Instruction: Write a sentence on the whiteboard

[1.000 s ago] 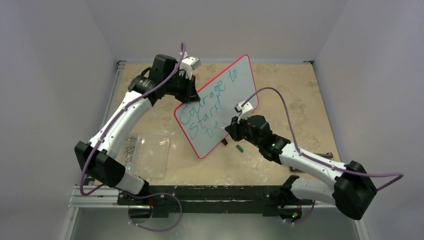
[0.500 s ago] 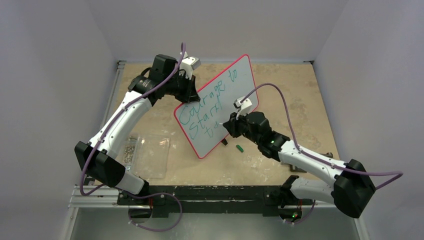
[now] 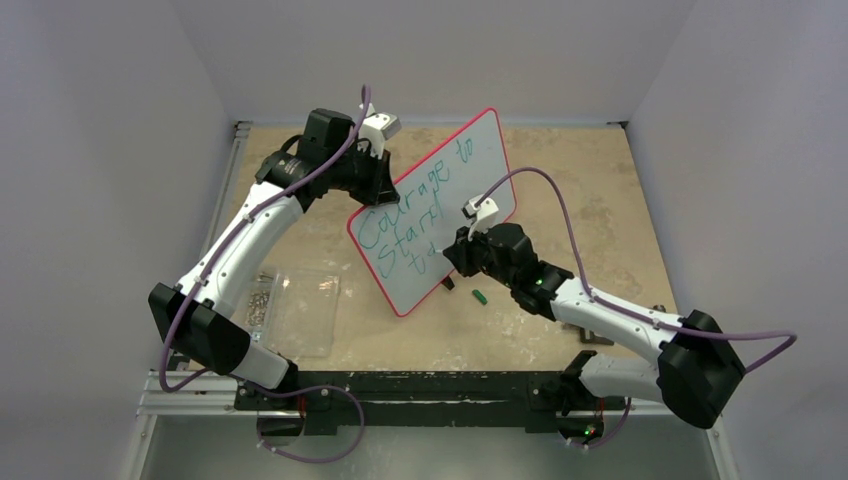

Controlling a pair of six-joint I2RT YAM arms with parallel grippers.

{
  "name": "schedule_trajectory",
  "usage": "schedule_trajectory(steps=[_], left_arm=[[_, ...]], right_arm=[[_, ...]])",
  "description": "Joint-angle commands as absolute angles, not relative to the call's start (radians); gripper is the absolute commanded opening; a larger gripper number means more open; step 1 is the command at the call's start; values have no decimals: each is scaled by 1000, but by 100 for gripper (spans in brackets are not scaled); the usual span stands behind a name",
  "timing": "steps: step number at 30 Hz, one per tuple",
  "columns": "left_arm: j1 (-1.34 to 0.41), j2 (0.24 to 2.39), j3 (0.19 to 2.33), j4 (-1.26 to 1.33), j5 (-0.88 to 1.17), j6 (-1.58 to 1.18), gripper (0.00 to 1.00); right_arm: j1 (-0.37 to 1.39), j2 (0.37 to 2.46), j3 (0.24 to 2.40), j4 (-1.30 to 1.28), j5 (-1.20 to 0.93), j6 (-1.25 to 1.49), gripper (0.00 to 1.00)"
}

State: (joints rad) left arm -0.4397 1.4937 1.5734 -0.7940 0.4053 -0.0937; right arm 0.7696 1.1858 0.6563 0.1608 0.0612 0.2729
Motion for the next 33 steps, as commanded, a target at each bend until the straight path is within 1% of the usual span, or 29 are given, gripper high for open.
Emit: schedule_trajectory(steps=[1,11,22,33], left_arm=[[-426,1472,1569,-826,228,-36,0],[-426,1476,1571,-827,232,-37,0],[-426,1473,1571,-826,235,-39,0],[-426,1470,1571,-826,235,-40,0]], right_arm=[[770,1190,682,198,110,274,0],[769,1167,686,155,160,269,0],[768,1070,723,133,106,282,0],[763,1153,799,164,185,297,0]])
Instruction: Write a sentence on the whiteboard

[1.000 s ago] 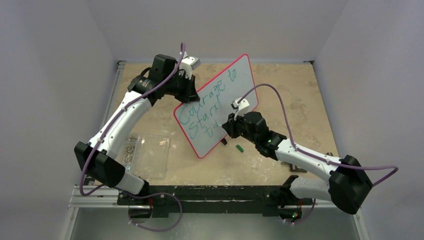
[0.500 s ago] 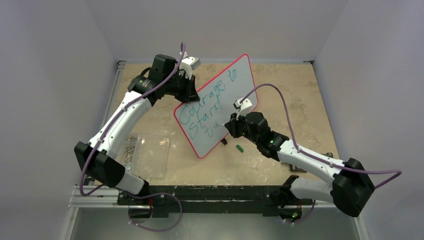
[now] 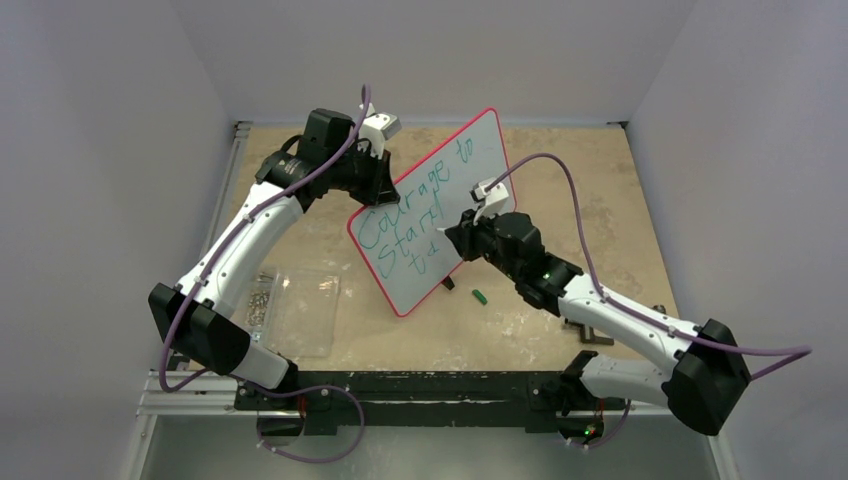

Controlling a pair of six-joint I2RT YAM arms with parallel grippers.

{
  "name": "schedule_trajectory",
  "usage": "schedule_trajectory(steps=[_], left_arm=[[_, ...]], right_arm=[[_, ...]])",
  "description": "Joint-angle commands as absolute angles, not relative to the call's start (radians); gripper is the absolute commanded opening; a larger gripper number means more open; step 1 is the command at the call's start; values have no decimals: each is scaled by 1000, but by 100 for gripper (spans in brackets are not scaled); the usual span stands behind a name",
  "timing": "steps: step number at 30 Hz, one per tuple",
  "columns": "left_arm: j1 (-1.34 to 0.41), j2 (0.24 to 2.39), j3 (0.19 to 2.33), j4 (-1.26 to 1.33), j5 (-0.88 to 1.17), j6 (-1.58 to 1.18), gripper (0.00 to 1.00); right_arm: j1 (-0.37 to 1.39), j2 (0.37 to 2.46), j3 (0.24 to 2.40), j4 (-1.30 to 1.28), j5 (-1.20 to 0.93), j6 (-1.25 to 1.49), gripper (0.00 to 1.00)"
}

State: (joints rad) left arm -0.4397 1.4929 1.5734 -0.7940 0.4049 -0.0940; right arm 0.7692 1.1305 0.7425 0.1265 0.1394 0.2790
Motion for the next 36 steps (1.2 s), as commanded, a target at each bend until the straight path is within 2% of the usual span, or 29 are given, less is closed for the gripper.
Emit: schedule_trajectory(steps=[1,26,36], left_arm=[[-426,1471,1571,-827,233,-39,0],[-426,1466,1571,-826,232,-37,0],[-426,1466,1571,-826,236,-39,0]], right_arm=[[761,1160,804,169,186,299,0],[758,1199,615,186,145,357,0],[756,1218,713,143,246,314,0]])
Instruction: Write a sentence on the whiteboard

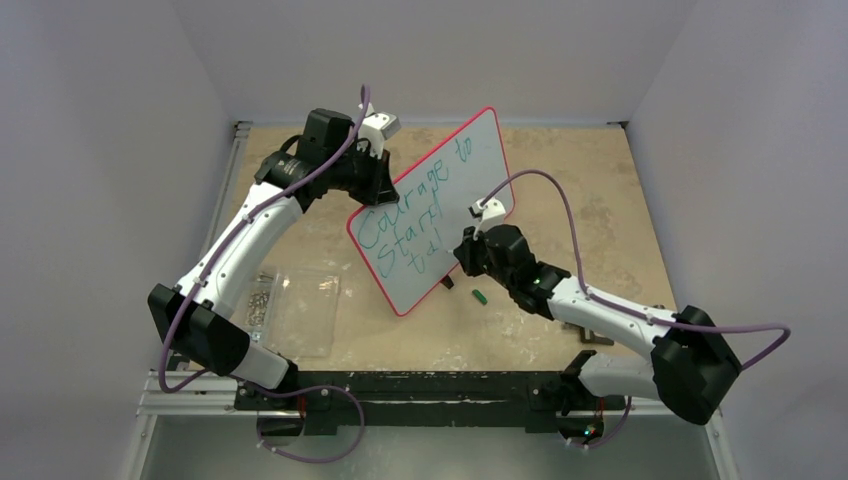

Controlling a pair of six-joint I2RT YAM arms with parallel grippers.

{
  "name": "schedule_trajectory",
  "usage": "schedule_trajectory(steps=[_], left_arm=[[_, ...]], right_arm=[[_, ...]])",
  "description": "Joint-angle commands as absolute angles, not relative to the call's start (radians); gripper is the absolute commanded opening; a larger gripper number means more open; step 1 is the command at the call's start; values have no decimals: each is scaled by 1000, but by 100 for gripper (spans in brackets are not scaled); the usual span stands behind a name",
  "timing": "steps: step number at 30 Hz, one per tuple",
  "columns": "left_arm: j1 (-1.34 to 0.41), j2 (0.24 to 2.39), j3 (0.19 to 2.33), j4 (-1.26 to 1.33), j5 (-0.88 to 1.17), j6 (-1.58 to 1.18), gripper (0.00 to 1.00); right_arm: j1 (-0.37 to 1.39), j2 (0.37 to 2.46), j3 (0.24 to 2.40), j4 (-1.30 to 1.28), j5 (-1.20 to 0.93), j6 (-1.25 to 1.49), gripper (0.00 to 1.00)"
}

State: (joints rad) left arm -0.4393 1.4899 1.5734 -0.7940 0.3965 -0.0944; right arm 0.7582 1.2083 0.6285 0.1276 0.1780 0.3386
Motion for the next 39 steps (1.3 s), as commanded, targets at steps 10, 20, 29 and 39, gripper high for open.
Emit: schedule_trajectory(steps=[10,20,29,39], left_arm=[[-426,1463,1571,-827,235,-39,0],[-426,1460,1571,-824,237,-40,0],[-426,1460,1571,-824,240,-40,0],[-426,1462,1571,-824,241,-41,0]], right_arm=[[754,1171,795,100,273,282,0],[734,1199,843,134,265,276,0],[727,1232,813,162,238,295,0],[726,1217,717,167,229,317,0]])
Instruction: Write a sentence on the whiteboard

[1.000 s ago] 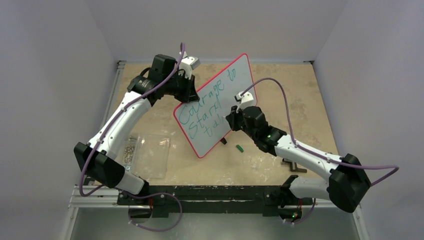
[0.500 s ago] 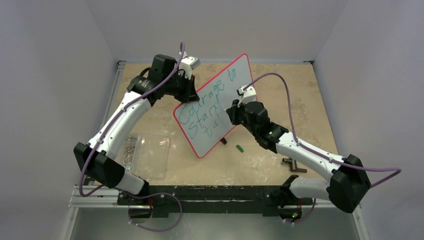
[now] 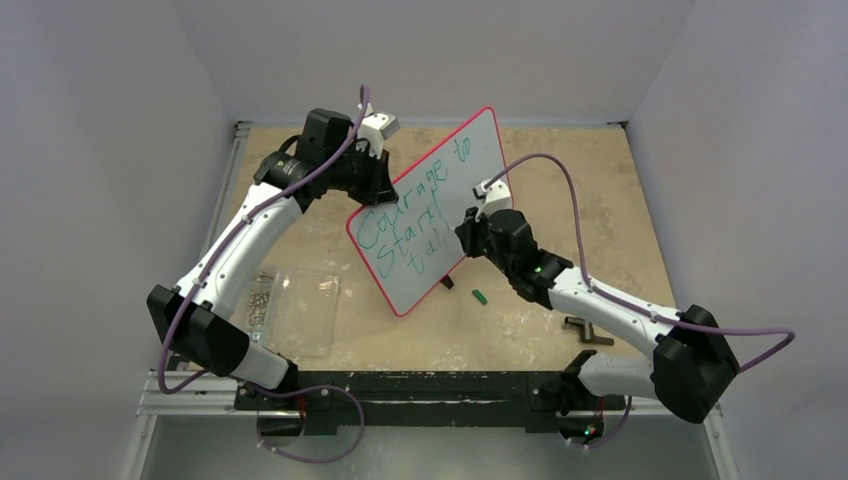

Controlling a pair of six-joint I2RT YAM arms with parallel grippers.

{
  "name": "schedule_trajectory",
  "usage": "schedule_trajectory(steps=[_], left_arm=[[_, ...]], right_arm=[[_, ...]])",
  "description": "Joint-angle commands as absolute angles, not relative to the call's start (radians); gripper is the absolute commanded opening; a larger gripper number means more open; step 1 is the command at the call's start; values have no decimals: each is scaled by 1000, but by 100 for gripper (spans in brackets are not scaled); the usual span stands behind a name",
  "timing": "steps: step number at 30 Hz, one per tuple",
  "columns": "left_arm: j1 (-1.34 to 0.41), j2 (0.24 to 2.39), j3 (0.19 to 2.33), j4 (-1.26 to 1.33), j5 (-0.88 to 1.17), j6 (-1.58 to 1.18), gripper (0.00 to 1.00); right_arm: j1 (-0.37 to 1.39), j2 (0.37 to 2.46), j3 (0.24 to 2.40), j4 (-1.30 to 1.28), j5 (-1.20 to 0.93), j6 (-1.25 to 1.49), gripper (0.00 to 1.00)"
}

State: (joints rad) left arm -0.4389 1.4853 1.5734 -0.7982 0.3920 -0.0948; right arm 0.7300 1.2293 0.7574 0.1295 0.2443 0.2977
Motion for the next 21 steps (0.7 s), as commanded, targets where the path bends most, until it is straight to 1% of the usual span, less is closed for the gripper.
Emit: schedule_trajectory(steps=[1,9,21], left_arm=[[-426,1462,1571,-823,242,-42,0],[-426,1466,1569,-825,238,-40,0],[-426,1465,1569,-825,234,-38,0]], right_arm=[[725,1216,708,168,230,321,0],[725,1223,668,171,243,329,0],[675,1227,709,167,272,316,0]])
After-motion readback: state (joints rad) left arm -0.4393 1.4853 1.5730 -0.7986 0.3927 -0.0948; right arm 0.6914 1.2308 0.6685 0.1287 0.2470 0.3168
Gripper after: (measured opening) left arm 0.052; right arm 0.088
